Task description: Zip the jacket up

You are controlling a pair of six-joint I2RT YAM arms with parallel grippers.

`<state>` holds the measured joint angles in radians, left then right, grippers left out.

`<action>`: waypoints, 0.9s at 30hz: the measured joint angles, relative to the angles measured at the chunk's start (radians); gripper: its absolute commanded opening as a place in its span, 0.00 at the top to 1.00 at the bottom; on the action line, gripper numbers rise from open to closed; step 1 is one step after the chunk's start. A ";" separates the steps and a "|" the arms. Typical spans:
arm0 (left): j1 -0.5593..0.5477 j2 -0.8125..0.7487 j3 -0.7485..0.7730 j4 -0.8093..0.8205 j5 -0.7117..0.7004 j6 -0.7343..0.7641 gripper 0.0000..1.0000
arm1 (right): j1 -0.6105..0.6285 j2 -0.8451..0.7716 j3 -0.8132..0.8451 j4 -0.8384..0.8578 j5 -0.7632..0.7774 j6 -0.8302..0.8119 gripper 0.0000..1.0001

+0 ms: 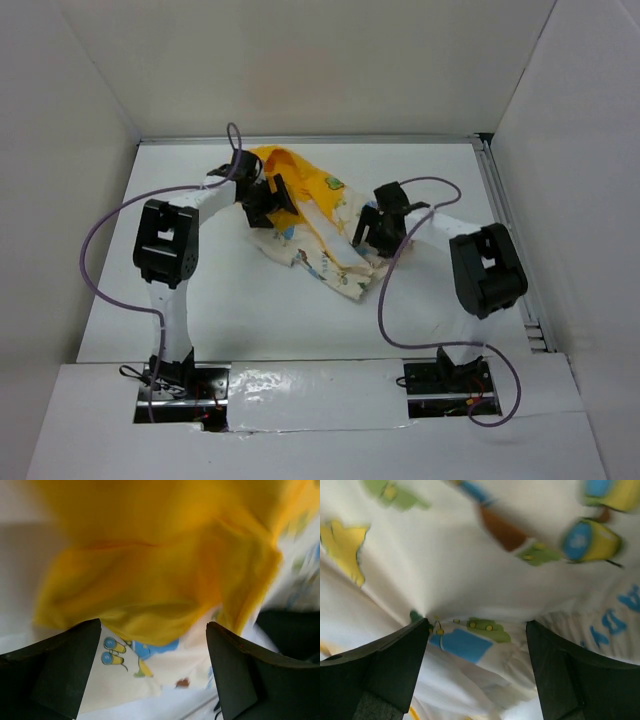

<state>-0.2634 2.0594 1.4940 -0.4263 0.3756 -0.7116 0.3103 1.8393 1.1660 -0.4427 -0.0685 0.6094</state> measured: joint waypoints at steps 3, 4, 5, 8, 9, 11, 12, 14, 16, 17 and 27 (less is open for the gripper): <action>0.066 0.080 0.138 -0.016 -0.014 0.014 0.01 | 0.092 -0.163 -0.209 0.078 -0.005 0.051 0.15; 0.083 0.106 0.186 -0.020 -0.017 0.028 0.01 | 0.135 -0.208 -0.266 0.101 -0.005 0.065 0.15; 0.098 0.134 0.235 -0.031 -0.023 0.035 0.01 | 0.187 -0.251 -0.315 0.118 -0.007 0.083 0.15; 0.123 0.182 0.352 -0.058 -0.034 0.062 0.01 | 0.338 -0.352 -0.419 0.138 -0.026 0.140 0.15; 0.125 0.183 0.364 -0.069 -0.039 0.073 0.01 | 0.377 -0.381 -0.439 0.128 -0.021 0.158 0.15; 0.122 0.147 0.338 -0.066 -0.044 0.086 0.01 | 0.428 -0.445 -0.462 0.071 0.015 0.176 0.15; 0.120 0.112 0.294 -0.060 -0.047 0.089 0.01 | 0.446 -0.483 -0.463 0.037 0.049 0.181 0.15; 0.114 0.005 0.170 -0.042 -0.051 0.095 0.01 | 0.472 -0.566 -0.458 -0.008 0.119 0.187 0.15; 0.109 -0.150 -0.009 -0.008 -0.054 0.097 0.01 | 0.491 -0.631 -0.438 -0.043 0.177 0.189 0.16; 0.107 -0.230 -0.093 0.001 -0.056 0.093 0.01 | 0.504 -0.653 -0.422 -0.059 0.210 0.190 0.16; 0.080 -0.752 -0.665 0.053 -0.050 0.024 0.01 | 0.771 -0.445 -0.128 -0.100 0.343 0.112 0.19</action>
<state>-0.1833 1.3079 0.8288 -0.3737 0.3252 -0.6872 1.0817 1.3941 1.0378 -0.5430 0.2749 0.7212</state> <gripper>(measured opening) 0.993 0.824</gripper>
